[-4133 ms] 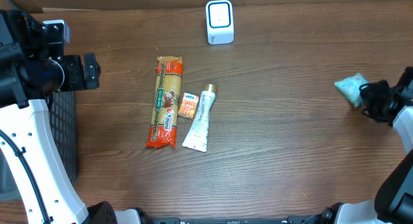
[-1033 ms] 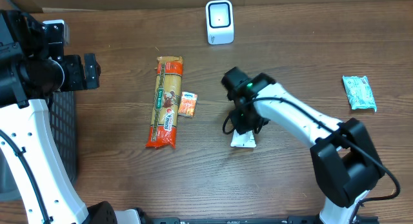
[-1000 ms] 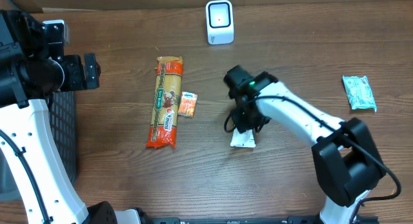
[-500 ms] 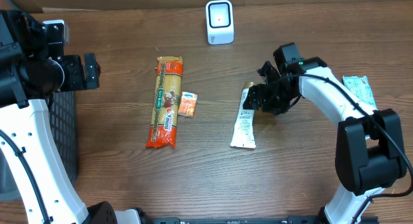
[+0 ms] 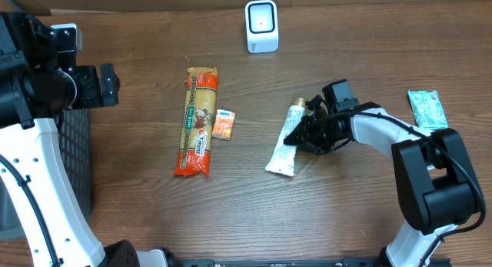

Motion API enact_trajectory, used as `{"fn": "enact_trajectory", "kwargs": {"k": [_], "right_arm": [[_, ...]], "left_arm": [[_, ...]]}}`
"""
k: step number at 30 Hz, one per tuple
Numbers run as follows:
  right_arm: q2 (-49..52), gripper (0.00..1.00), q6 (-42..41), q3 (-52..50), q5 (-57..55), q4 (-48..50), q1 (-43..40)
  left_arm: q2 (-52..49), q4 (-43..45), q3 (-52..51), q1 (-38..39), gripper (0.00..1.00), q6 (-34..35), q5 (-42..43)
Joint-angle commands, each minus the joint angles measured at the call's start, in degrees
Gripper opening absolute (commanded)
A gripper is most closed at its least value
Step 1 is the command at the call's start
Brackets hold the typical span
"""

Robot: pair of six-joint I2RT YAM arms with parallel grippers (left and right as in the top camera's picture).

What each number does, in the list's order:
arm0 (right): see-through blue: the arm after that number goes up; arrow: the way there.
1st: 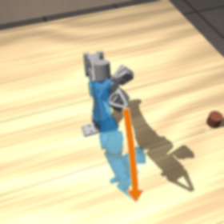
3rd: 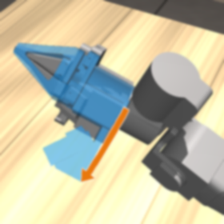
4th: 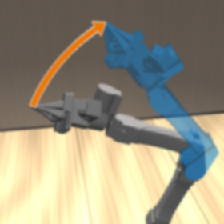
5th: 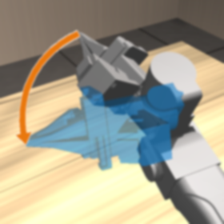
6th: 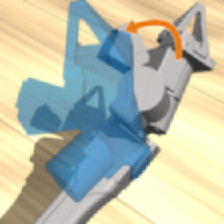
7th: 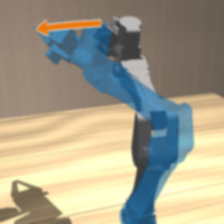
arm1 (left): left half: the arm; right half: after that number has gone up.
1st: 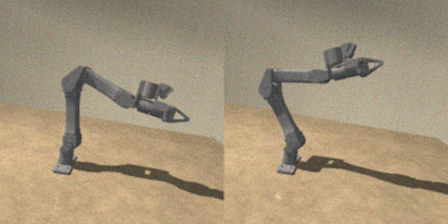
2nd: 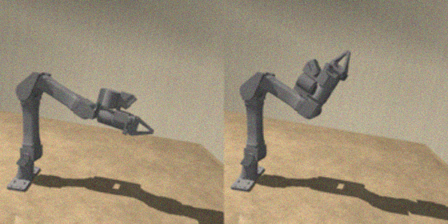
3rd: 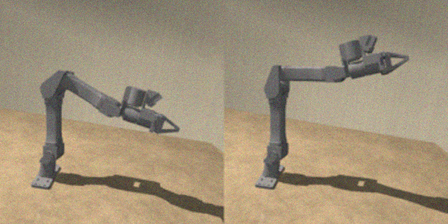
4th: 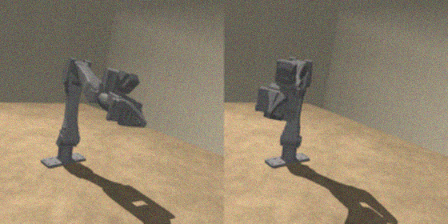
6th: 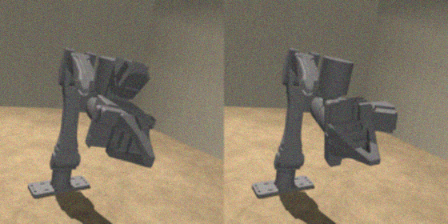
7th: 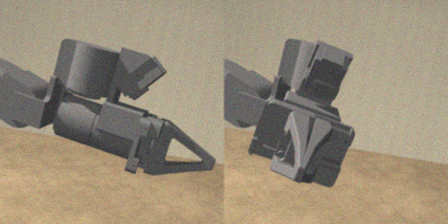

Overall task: Scan the item barcode
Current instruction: 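Grasp the white tube with the right gripper and lift it, then carry the tube up toward the white scanner with right gripper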

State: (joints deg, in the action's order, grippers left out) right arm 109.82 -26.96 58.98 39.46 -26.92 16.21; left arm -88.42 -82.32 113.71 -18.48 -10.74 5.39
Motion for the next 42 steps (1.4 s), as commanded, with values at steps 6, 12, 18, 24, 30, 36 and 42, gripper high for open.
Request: {"fn": "enact_trajectory", "kwargs": {"k": [6,12,18,24,30,36,42], "right_arm": [[-0.4,0.04,0.7,0.2,1.7,0.2,-0.7],[-8.3,0.04,15.4,8.6,5.4,-14.5,-0.8],[-17.5,0.04,29.1,17.1,7.8,-27.1,-0.8],[-26.8,0.04,32.0,19.1,10.4,-29.4,-0.8],[-32.6,0.04,32.0,19.2,14.9,-28.7,-0.8],[-34.2,0.03,35.2,19.2,25.7,-29.5,-0.8],[-34.4,0.04,36.5,19.2,29.6,-29.6,-0.8]], "left_arm": [[-0.3,0.0,-0.2,0.3,1.0,-0.9,0.4],[-0.3,0.0,-0.2,0.3,1.0,-0.9,0.4],[-0.3,0.0,-0.2,0.5,1.0,-0.9,0.4],[-0.3,0.0,-0.2,0.5,1.0,-0.9,0.4],[-0.3,0.0,-0.2,0.5,1.0,-0.9,0.4],[-0.3,0.0,-0.2,0.5,1.0,-0.9,0.4],[-0.3,0.0,-0.2,0.5,1.0,-0.9,0.4]]}}
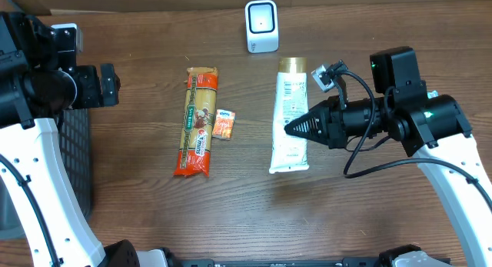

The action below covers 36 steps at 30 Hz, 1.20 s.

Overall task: Scan the item barcode
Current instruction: 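Carry the tube up toward the white scanner with right gripper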

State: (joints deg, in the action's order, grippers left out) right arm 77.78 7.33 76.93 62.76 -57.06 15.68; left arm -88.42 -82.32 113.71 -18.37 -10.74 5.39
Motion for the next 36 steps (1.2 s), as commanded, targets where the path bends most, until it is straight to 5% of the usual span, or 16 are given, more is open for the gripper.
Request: {"fn": "enact_trajectory", "kwargs": {"k": [1,13,22,30,36], "right_arm": [[-2.3,0.04,2.2,1.2,6.3,0.5,-0.3],[-2.3,0.03,1.3,1.2,0.7,-0.9,-0.3],[2.4,0.03,-9.0,13.7,-24.9,-7.2,2.2],[25.5,0.03,-14.3,41.3,-64.2,-14.6,10.4],[47.9,0.03,-11.3,57.6,-85.5,-7.6,10.7]], "left_arm": [[-0.3,0.0,-0.2,0.4,1.0,-0.9,0.4],[-0.3,0.0,-0.2,0.4,1.0,-0.9,0.4],[-0.3,0.0,-0.2,0.4,1.0,-0.9,0.4],[-0.3,0.0,-0.2,0.4,1.0,-0.9,0.4],[-0.3,0.0,-0.2,0.4,1.0,-0.9,0.4]]}}
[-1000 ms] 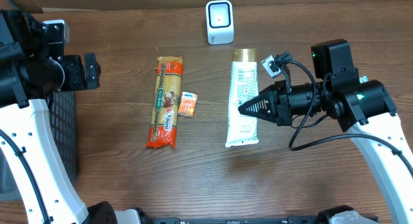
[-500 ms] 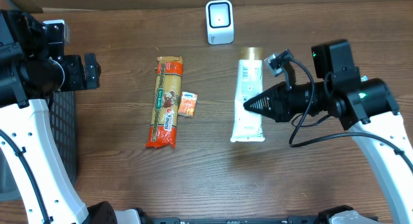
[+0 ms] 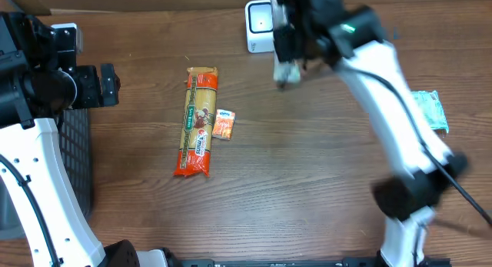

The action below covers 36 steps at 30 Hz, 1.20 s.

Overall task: Scan the item barcode
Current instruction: 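Carry the tube up toward the white scanner with right gripper, then hold the tube in front of the scanner window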

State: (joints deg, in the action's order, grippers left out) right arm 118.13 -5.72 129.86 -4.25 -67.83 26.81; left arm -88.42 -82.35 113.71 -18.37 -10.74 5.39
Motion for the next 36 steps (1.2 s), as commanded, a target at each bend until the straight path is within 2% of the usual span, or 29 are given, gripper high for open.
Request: {"fn": "enact_trajectory", "kwargs": {"k": [1,4,8,18,21,32,36], "right_arm": [[9.9,0.03,4.1,4.8,-21.5,6.4,-0.3],[15.4,0.03,11.7,4.8,-27.6,13.9,0.0],[20.4,0.04,24.6,4.7,-29.4,20.5,0.2],[25.9,0.03,42.3,4.7,-33.4,36.4,0.9],[26.7,0.03,44.9,4.7,-33.8,37.8,1.6],[26.9,0.04,45.3,3.4,-33.9,40.2,1.7],[26.9,0.04,49.2,2.8,-33.9,39.5,1.3]], "left_arm": [[-0.3,0.0,-0.2,0.4,1.0,-0.9,0.4],[-0.3,0.1,-0.2,0.4,1.0,-0.9,0.4],[-0.3,0.1,-0.2,0.4,1.0,-0.9,0.4],[-0.3,0.0,-0.2,0.4,1.0,-0.9,0.4],[-0.3,0.0,-0.2,0.4,1.0,-0.9,0.4],[-0.3,0.0,-0.2,0.4,1.0,-0.9,0.4],[-0.3,0.0,-0.2,0.4,1.0,-0.9,0.4]]}}
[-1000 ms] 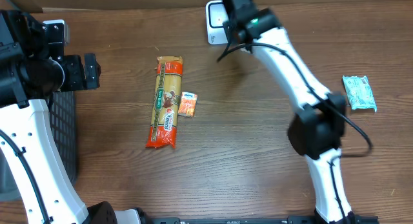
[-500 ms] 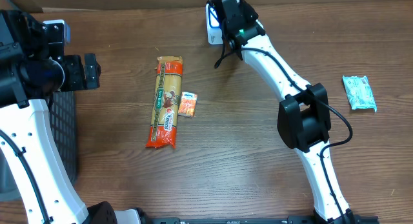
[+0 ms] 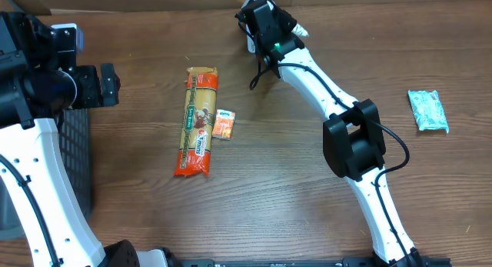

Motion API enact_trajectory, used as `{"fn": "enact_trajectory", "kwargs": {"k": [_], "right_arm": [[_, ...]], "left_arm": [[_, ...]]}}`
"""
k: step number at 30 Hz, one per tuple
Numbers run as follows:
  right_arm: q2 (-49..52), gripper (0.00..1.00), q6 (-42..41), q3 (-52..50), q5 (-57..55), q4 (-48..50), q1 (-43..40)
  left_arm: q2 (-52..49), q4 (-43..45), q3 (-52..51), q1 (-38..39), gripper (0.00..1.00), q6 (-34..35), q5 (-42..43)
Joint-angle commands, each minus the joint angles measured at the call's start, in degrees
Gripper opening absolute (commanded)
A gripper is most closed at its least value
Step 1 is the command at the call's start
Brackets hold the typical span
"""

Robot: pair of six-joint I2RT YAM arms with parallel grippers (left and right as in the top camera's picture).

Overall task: Scan the item barcode
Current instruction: 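Hold the tube in front of the scanner window, then carry the tube right and lower it beside the green packet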

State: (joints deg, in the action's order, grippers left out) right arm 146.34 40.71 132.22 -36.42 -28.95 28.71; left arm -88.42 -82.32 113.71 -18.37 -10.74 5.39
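Note:
My right arm reaches to the back of the table. Its gripper [image 3: 260,18] hangs right over the white barcode scanner [image 3: 249,42], of which only a left edge shows. The white tube [image 3: 297,30] is almost wholly hidden under the wrist; only a pale sliver shows beside it, and the gripper seems shut on it. My left gripper [image 3: 110,84] stays at the far left near the basket, and its fingers are too dark to read.
A long pasta packet [image 3: 198,121] lies left of centre with a small orange packet [image 3: 224,125] beside it. A teal-white sachet [image 3: 427,110] lies at the far right. A black mesh basket [image 3: 77,163] stands at the left edge.
My right gripper has moved a little left and farther back, from just right of the scanner to directly over it. The tube, visible below the gripper before, is now nearly hidden.
First my right gripper was down on the white tube lying right of centre. Then the tube was held up flat above the table. After that it hung next to the scanner at the back, and now it is over the scanner. The left arm has stayed still.

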Motion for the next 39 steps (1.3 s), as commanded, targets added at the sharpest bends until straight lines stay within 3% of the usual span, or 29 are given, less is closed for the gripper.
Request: {"fn": "enact_trajectory", "kwargs": {"k": [1,16,23,30,35,39], "right_arm": [[-1.3,0.04,3.4,0.4,-1.8,0.6,-0.6],[-2.0,0.04,3.5,0.4,-4.6,-0.8,-0.6],[-9.3,0.04,0.8,0.4,-3.3,-2.4,-0.6],[-24.9,0.04,-11.1,0.6,13.1,-17.7,-1.0],[-35.4,0.04,-26.9,0.6,30.4,-35.7,-3.9],[-39.5,0.04,-29.7,0.6,37.2,-51.7,-8.4]], "left_arm": [[-0.3,0.0,-0.2,0.4,1.0,-0.9,0.4],[-0.3,0.0,-0.2,0.4,1.0,-0.9,0.4],[-0.3,0.0,-0.2,0.4,1.0,-0.9,0.4],[-0.3,0.0,-0.2,0.4,1.0,-0.9,0.4],[-0.3,0.0,-0.2,0.4,1.0,-0.9,0.4],[-0.3,0.0,-0.2,0.4,1.0,-0.9,0.4]]}}
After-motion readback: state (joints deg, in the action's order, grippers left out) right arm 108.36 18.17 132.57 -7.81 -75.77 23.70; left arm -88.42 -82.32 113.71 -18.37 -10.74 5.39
